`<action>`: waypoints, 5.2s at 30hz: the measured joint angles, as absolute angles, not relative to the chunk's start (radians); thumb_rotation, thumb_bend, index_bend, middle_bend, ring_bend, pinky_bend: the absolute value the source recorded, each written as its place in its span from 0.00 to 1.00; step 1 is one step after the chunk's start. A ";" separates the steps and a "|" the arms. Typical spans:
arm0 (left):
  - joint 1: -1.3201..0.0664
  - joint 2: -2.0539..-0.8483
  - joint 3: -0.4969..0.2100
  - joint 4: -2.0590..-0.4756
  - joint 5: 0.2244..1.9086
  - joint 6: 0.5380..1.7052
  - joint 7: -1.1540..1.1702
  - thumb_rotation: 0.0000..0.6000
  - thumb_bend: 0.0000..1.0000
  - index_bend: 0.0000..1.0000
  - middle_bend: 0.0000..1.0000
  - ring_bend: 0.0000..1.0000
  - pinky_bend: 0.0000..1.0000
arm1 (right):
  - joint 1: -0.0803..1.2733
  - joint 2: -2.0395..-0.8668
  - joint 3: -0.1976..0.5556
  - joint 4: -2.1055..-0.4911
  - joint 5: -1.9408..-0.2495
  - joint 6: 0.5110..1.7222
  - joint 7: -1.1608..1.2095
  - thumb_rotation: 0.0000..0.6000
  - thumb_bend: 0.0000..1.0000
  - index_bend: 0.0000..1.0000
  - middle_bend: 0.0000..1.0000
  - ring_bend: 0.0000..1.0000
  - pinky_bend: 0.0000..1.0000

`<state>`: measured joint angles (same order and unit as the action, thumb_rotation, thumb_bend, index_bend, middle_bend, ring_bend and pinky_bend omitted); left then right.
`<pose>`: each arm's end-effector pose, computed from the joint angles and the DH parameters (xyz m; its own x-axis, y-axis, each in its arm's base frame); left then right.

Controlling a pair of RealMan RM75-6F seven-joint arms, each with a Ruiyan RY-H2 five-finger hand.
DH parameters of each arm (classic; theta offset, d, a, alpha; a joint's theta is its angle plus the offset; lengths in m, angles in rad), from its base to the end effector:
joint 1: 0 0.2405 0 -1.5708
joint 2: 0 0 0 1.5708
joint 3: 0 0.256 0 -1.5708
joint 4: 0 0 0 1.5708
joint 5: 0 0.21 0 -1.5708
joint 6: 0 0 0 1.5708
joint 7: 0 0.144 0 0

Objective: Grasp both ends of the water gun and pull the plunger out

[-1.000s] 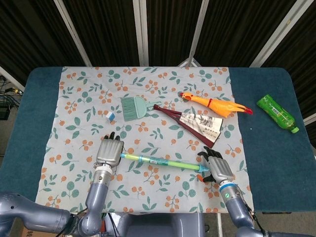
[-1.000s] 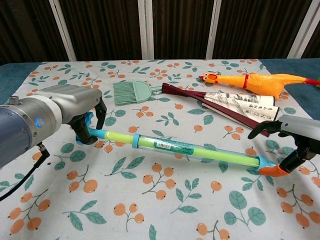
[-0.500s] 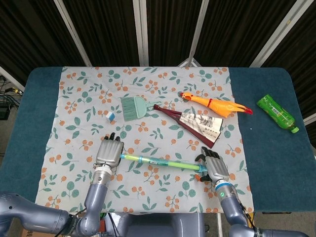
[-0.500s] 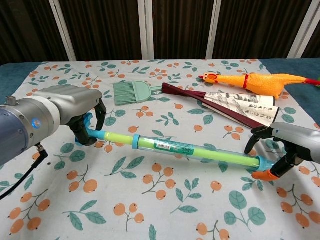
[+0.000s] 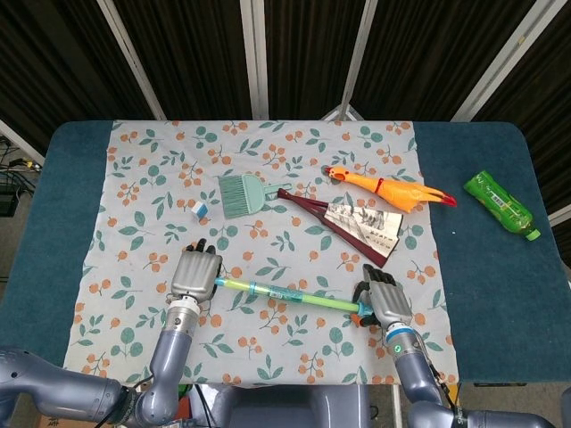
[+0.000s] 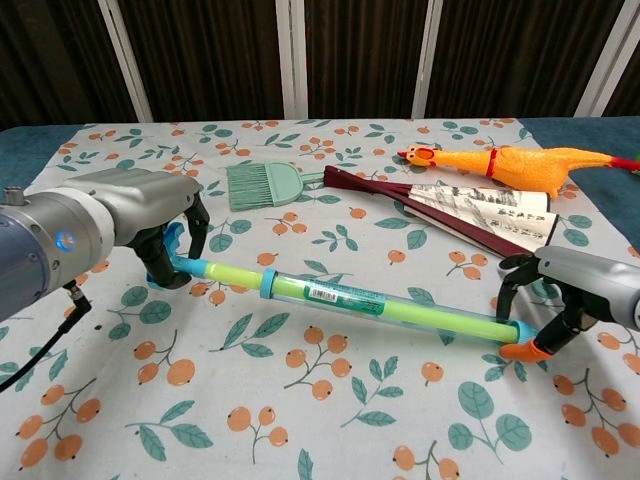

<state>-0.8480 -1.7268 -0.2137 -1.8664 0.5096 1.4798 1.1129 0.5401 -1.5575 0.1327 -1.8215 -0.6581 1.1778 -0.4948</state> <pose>-0.0885 0.2838 -0.0344 0.5988 0.3342 0.7278 0.7955 -0.1434 -0.5887 -0.1929 -0.2533 -0.0253 0.0992 -0.4905 0.8658 -0.9736 0.1319 0.1863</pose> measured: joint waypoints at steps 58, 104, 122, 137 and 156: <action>-0.755 -1.530 -0.113 -1.947 0.587 1.416 0.967 1.00 0.51 0.70 0.26 0.12 0.26 | 0.558 -1.431 0.205 -1.803 -0.577 1.222 -0.520 1.00 0.31 0.63 0.08 0.00 0.00; -0.663 -1.335 -0.028 -1.999 0.702 1.357 0.859 1.00 0.51 0.70 0.26 0.12 0.26 | 0.518 -1.332 0.197 -1.781 -0.570 1.178 -0.442 1.00 0.31 0.63 0.08 0.00 0.00; -0.667 -1.303 -0.014 -2.020 0.681 1.316 0.877 1.00 0.27 0.30 0.09 0.05 0.15 | 0.509 -1.313 0.178 -1.791 -0.580 1.154 -0.428 1.00 0.31 0.01 0.00 0.00 0.00; -0.658 -1.255 -0.012 -2.038 0.733 1.272 0.792 1.00 0.21 0.18 0.09 0.05 0.13 | 0.515 -1.258 0.150 -1.820 -0.594 1.108 -0.426 1.00 0.31 0.00 0.00 0.00 0.00; -0.354 -1.071 0.187 -1.929 1.493 1.494 0.284 1.00 0.20 0.03 0.00 0.00 0.03 | 0.321 -1.028 0.017 -1.942 -1.084 1.189 -0.210 1.00 0.31 0.00 0.00 0.00 0.00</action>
<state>-0.3543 -1.0708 0.1869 -1.9287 1.4932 1.4939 0.2837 0.3213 -1.0279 0.0170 -1.9419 -1.0844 1.1892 -0.2097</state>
